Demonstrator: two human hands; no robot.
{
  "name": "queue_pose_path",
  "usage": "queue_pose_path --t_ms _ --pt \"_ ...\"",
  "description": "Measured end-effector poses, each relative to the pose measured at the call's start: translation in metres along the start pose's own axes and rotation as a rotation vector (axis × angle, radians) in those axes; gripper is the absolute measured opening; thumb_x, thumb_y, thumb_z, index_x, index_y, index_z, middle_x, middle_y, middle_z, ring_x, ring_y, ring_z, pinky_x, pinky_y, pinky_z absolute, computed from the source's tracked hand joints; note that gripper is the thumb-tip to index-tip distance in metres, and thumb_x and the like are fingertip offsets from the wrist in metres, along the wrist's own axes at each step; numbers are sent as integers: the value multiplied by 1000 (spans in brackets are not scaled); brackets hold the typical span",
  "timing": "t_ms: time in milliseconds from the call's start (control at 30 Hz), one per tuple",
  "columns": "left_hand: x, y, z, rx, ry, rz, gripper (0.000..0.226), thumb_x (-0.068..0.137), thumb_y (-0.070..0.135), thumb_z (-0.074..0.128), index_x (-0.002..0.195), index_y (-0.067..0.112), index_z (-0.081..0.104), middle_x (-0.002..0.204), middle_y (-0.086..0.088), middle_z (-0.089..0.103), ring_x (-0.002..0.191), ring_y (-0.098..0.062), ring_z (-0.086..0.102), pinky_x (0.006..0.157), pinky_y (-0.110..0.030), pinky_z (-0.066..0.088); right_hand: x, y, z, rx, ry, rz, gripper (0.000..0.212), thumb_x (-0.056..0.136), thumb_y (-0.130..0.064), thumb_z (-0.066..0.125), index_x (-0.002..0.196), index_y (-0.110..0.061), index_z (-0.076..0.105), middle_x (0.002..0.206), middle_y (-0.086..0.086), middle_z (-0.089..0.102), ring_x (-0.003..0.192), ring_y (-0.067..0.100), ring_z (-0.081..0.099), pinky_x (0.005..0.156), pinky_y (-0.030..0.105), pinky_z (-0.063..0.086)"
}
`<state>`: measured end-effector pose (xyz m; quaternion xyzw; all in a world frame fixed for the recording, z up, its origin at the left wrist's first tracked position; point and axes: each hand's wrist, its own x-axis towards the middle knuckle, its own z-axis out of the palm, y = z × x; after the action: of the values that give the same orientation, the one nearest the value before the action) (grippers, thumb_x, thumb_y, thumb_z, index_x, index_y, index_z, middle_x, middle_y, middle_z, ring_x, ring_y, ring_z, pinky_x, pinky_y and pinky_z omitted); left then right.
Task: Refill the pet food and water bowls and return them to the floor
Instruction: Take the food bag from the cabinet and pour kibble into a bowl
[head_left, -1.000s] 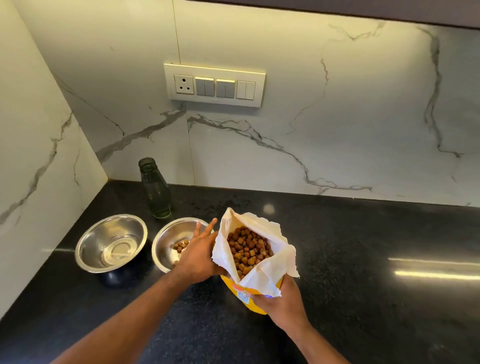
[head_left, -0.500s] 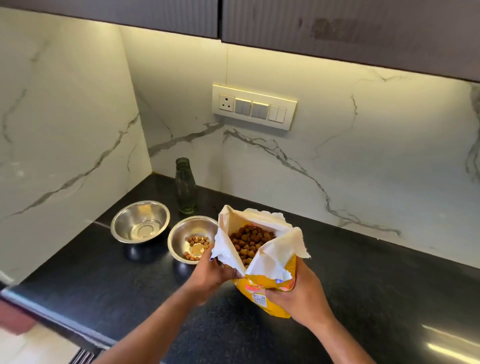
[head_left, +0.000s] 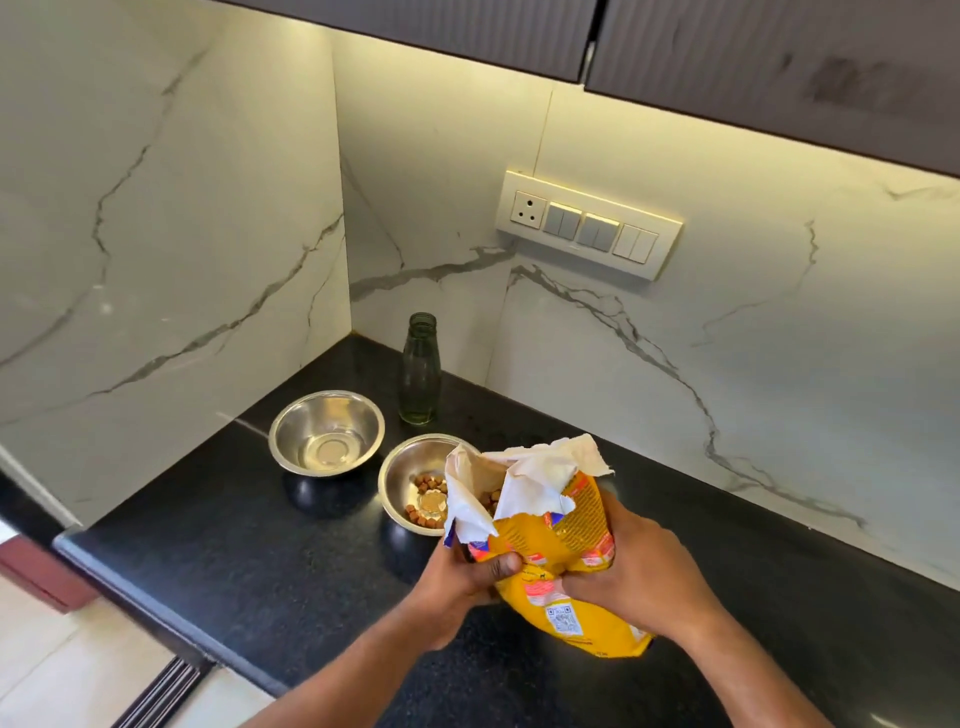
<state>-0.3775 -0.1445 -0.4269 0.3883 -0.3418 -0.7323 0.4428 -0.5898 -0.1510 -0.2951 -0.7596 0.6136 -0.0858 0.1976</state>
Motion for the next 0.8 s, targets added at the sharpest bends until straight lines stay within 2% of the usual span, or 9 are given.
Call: queue_pose_path --t_ms 167,267,400,600,800 --pt "5 0 3 -104 -5 -32 87 67 38 96 140 19 52 133 -15 70 120 -38 68 89 -55 60 19 -11 -11 -77 -77 33 92 51 -88 67 132 -57 34 112 -23 71 97 10 72 79 33 57" --pt "7 -4 1 -162 -4 -35 87 67 40 95 141 21 53 134 -16 69 121 -41 67 92 -63 57 30 -17 -14 -157 -143 52 94 55 -87 63 137 -53 32 120 -19 69 100 10 70 75 26 52" --pt "9 -10 1 -240 -10 -54 85 69 40 94 142 24 52 137 -15 68 123 -42 66 91 -66 56 41 -26 -15 -240 -194 63 98 55 -87 60 141 -52 28 126 -16 67 107 15 68 83 33 55" --pt "8 -15 6 -322 -24 -102 75 73 44 91 137 28 57 137 -14 68 123 -42 66 86 -64 58 53 -38 -21 -303 -229 61 96 63 -82 65 146 -54 25 129 -16 65 108 15 67 81 31 55" --pt "9 -15 9 -403 -6 -112 88 63 45 96 138 25 54 134 -12 70 120 -40 68 83 -63 59 63 -47 -23 -364 -228 39 97 67 -79 67 149 -50 25 132 -14 64 115 19 63 87 36 55"
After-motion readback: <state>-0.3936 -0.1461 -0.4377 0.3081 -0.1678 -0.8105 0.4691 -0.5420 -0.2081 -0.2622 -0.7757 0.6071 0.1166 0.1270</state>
